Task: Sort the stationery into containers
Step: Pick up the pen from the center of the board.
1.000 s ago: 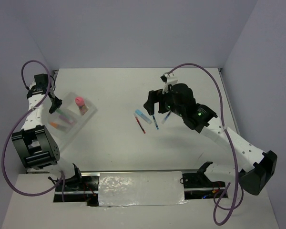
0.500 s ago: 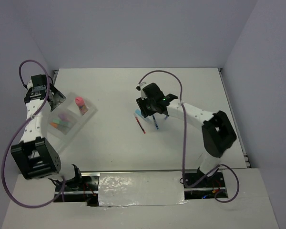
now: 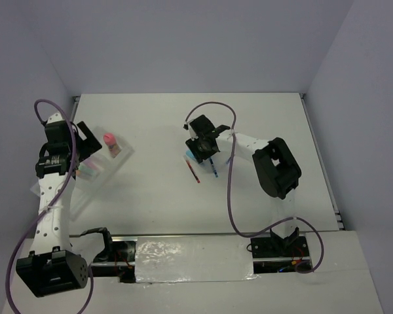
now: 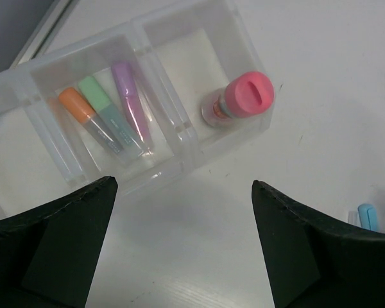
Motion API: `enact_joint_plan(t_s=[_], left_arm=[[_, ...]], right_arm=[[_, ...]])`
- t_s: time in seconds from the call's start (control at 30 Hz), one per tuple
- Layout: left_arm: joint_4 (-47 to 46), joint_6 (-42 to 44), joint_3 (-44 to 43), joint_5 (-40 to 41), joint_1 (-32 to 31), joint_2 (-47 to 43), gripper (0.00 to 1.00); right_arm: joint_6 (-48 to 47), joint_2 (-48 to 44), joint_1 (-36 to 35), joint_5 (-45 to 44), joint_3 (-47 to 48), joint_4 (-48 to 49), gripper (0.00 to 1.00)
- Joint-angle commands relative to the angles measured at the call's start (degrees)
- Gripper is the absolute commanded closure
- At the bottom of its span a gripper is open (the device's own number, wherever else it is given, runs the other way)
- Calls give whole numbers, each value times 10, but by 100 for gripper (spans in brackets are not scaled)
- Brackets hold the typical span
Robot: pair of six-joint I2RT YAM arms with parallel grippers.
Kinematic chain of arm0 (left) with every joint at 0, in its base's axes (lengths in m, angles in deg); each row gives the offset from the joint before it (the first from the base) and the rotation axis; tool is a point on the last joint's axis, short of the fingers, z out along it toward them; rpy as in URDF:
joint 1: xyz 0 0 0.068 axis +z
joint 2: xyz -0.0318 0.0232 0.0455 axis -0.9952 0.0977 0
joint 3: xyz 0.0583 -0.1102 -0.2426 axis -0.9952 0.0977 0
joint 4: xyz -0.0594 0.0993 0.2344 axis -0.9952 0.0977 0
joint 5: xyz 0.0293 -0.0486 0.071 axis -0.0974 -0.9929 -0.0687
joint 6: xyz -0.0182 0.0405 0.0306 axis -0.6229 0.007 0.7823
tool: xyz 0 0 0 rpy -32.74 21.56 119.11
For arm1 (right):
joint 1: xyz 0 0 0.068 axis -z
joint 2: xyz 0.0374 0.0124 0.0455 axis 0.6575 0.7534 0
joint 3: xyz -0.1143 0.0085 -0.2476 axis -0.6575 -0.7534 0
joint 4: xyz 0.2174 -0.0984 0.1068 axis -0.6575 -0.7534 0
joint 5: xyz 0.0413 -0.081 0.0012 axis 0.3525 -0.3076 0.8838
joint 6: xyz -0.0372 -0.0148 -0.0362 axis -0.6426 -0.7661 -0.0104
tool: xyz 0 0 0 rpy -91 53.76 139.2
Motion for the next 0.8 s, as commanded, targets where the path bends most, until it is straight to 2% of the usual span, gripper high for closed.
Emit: enact_joint_plan(t_s=[0.0,0.1,0.2,0.23,0.3,0.37,0.4,0.47,0.5,0.53,0.57,0.6,0.63,0.77], left_arm=[[-18,16,6,-33,-4,-8,1],[-15,14,10,-31,-8,-17,1],[-11,11,11,-38,-17,-23,1],[-11,8,11,-48,-20,-25,1],[-13,3,11,-67,-45,-23,1],[-21,-6,13,-84,-70,-21,1],[-32,-11,17,-108,-93,-19,1],[-97,-40,39,-220,-114,-20,1],[-130,-57,61,-260,-125,-23,1],[-203,-79,73,-329,-143,-23,1],[-244,-124,85,-361,-149,-24,1],[-285,-149,110,-384,-158,-29,1],[-363,-198,119,-399,-162,-31,1],[-504,-276,155,-429,-188,-55,1]], right_arm=[[-7,27,0,12,28,-3,48],[0,48,0,15,31,1,49],[6,60,0,34,26,10,57],[8,61,-1,38,22,13,70],[12,46,-1,32,12,22,83],[45,11,-1,36,-3,49,87],[57,-41,0,52,-28,64,87],[93,-98,-2,81,-49,103,88],[104,-125,-2,128,-72,116,88],[128,-176,-2,156,-84,133,87],[138,-199,-4,186,-96,170,86],[150,-217,-6,250,-117,186,86],[180,-248,-7,275,-127,203,85],[237,-294,-38,310,-153,261,85]])
